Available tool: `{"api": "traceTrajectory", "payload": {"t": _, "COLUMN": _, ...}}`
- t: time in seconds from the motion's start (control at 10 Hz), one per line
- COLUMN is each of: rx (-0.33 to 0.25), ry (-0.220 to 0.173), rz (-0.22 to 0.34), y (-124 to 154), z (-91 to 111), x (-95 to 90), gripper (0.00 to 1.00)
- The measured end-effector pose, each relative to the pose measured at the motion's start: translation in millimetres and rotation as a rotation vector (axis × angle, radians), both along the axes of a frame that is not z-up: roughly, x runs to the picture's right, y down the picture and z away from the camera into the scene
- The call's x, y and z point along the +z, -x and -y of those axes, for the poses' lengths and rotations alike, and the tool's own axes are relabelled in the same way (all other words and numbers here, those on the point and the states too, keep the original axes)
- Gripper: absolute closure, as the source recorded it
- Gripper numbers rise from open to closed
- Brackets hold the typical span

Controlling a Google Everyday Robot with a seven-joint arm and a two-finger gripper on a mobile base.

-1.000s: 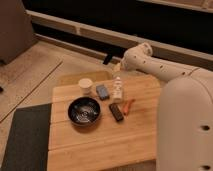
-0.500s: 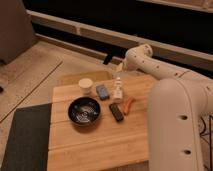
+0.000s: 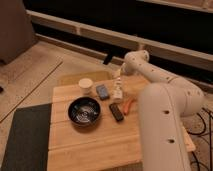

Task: Stand the bottle upright

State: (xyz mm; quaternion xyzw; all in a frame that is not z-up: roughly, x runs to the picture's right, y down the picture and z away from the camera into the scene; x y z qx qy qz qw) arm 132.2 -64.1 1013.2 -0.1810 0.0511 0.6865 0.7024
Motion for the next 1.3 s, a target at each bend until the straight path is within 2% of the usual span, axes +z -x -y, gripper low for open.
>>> {"api": "traceTrajectory", "payload": {"t": 0.2, "rx": 0.002, "ry": 0.021, "rz": 0.012, "y": 0.7, "z": -1.5, "x": 10.5, "gripper": 0.35}}
{"api": "traceTrajectory", "payload": {"t": 0.5, "rx": 0.003, "ry": 0.030, "rz": 0.053, "y": 12.7, "z": 3.1, "x": 23.9, "gripper": 0.35}}
{"api": "traceTrajectory", "payload": {"t": 0.8, "rx": 0.004, "ry": 0.071, "rz": 0.063, "y": 15.1, "z": -8.9, "x": 36.7, "gripper": 0.35}}
{"api": "traceTrajectory", "payload": {"t": 0.9, "rx": -0.003, "ry": 0.097, "rz": 0.055, "y": 11.2, "z": -18.8, "x": 43.5, "gripper": 0.42}}
{"api": "traceTrajectory", "payload": {"t": 1.0, "rx": -0.005, "ry": 0.102, "rz": 0.052, "y": 9.8, "z": -20.2, "x": 45.1, "gripper": 0.50}}
{"api": "traceTrajectory", "payload": {"t": 1.3, "rx": -0.028, "ry": 0.102, "rz": 0.037, "y": 3.1, "z": -17.3, "x": 47.3, "gripper": 0.84}}
